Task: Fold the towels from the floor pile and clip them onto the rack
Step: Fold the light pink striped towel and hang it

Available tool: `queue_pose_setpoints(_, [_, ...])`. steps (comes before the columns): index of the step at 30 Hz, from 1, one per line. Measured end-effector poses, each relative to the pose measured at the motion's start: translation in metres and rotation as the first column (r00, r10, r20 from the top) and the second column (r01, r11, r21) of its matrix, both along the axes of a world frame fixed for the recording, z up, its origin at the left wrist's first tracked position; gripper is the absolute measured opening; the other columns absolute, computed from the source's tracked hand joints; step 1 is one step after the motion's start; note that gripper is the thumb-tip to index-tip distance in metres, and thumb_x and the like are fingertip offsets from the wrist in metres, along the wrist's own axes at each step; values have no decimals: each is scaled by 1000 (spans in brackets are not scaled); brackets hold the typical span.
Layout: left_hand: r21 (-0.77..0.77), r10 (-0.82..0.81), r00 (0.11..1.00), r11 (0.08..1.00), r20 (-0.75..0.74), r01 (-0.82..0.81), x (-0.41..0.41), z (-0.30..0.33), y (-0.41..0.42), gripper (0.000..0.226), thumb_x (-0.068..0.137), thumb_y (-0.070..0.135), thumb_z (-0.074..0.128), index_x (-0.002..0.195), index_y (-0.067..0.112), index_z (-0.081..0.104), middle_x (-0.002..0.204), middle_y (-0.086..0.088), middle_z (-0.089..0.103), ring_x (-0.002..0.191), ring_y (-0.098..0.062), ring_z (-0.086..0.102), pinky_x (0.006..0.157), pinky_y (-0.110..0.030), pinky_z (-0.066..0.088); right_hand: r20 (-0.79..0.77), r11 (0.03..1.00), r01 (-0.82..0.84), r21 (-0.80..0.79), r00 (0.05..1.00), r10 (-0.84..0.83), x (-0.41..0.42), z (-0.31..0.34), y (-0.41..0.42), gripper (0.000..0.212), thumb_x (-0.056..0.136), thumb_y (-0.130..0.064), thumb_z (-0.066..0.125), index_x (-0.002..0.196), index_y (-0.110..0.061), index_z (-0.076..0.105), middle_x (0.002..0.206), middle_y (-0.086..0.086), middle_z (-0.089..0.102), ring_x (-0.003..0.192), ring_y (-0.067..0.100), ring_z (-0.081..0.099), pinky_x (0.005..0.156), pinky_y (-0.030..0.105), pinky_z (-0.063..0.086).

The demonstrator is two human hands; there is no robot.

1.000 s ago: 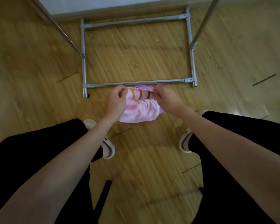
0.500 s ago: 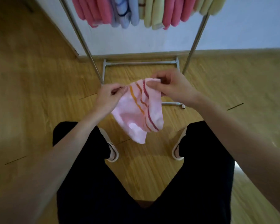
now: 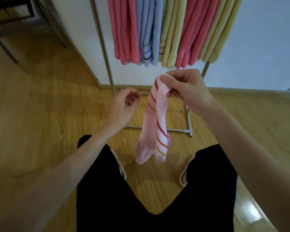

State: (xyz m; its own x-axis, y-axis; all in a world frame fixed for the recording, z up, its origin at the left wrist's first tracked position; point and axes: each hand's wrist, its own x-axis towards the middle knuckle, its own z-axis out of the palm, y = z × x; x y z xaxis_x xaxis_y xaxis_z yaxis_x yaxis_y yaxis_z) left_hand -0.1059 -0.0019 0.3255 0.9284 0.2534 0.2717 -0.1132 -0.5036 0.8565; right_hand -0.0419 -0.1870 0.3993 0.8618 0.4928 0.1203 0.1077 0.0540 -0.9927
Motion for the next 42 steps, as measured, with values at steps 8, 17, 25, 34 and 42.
queue_pose_setpoints(8, [69,-171,984,984,60,167,-41,10,-14,35,75,38,63,96,10,65,88,3,66,77,-13,62,66,-32,54,-31,986,99,137,995,-95,-7,33,19,15,89,-7,62,95,4,70,69,12,64,58,15,60,61,21,52])
queue_pose_setpoints(17, [126,11,989,992,145,-30,-29,25,-25,43,82,52,65,103,15,63,89,7,65,79,-10,61,70,-28,54,-80,939,203,277,979,-188,-12,54,21,13,89,-3,62,95,6,68,74,11,70,62,17,67,67,23,54])
queue_pose_setpoints(25, [351,-2,974,933,228,-81,-27,21,-1,22,97,24,53,88,9,67,73,16,44,64,7,45,62,-7,30,-190,896,322,306,943,-274,-5,50,6,9,88,-2,62,89,1,70,71,10,70,63,18,66,70,25,55])
queue_pose_setpoints(34, [91,94,993,991,73,-101,-20,39,15,13,92,12,60,90,17,72,76,22,62,72,5,59,65,-8,41,-417,816,524,245,816,-400,-2,4,-4,21,89,1,61,108,7,54,82,16,63,66,19,69,67,23,56])
queue_pose_setpoints(42, [-156,111,994,982,12,-108,-24,58,12,16,90,7,58,93,9,73,85,4,72,79,0,65,72,-13,48,-114,899,425,-104,893,-435,-19,-52,-9,17,83,11,59,93,-2,63,84,15,65,62,12,67,62,22,55])
